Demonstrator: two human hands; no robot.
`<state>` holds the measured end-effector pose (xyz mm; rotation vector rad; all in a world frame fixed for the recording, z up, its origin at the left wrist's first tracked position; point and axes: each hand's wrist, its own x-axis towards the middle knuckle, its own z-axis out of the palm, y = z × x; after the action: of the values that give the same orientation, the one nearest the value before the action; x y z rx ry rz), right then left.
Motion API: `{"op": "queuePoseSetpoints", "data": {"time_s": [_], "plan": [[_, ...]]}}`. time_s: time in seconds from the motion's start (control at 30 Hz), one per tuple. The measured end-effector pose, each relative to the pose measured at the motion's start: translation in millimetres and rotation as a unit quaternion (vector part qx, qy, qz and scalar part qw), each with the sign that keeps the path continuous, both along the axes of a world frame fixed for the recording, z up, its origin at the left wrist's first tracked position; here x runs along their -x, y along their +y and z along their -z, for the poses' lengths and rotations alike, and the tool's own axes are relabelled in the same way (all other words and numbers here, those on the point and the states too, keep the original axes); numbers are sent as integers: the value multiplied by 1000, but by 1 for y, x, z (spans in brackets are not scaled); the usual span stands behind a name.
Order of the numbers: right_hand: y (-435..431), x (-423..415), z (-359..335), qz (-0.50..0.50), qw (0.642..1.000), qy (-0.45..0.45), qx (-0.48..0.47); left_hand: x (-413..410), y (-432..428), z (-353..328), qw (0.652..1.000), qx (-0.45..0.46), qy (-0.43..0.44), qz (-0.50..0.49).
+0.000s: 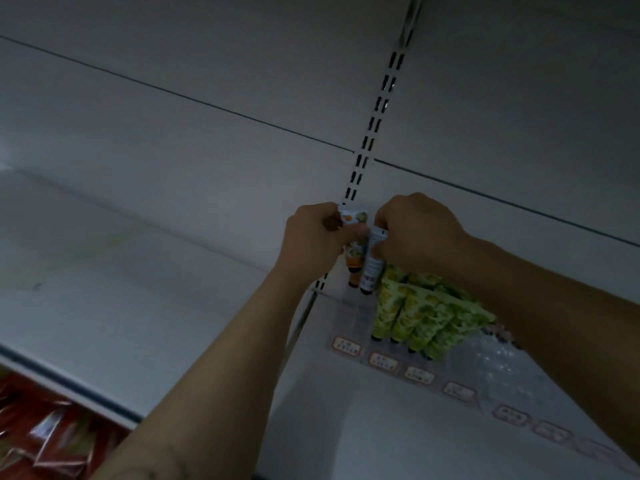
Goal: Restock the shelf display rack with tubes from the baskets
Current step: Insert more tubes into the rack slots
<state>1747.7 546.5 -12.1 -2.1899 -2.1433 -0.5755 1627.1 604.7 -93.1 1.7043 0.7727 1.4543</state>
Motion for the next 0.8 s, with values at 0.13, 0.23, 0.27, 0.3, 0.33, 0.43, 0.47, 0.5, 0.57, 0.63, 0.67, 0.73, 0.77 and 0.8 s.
{"op": "queuePoseSetpoints", "data": {"time_s": [0.13,0.23,0.27,0.3,0.33,0.43,0.47,0.5,0.57,0.63,0.67,0.73,0.77,0.8], "plan": [[0,0,-3,-4,999,-31,24,-8,-3,7,998,-18,58,-7],[3,1,-4,-2,998,-35,45,-12,-2,13,999,-19,43,-8],[3,1,-4,-2,998,-36,51,-13,-1,14,999,-23,45,-10],[4,1,-5,-3,998,-40,57,-14,0,14,998,-28,49,-10],[4,-1,-5,-5,997,-44,65,-16,1,15,998,-28,47,-2],[6,-8,-10,-3,994,-53,97,-21,3,21,999,-19,38,16],[8,-10,-11,-2,993,-52,106,-23,2,22,998,-19,47,21],[11,-12,-12,-4,992,-51,113,-25,1,22,997,-27,61,25],[15,-14,-12,-11,992,-59,114,-26,-2,20,995,-43,85,26],[16,-15,-12,-24,991,-79,106,-27,-3,21,996,-42,80,15],[15,-15,-12,-29,990,-91,103,-28,-2,22,997,-37,72,10],[15,-16,-11,-40,988,-110,98,-29,-5,23,997,-38,61,-1],[15,-16,-11,-44,987,-118,98,-30,-7,24,997,-39,58,-9],[17,-16,-12,-42,986,-122,103,-31,-8,25,998,-38,57,-15]]}}
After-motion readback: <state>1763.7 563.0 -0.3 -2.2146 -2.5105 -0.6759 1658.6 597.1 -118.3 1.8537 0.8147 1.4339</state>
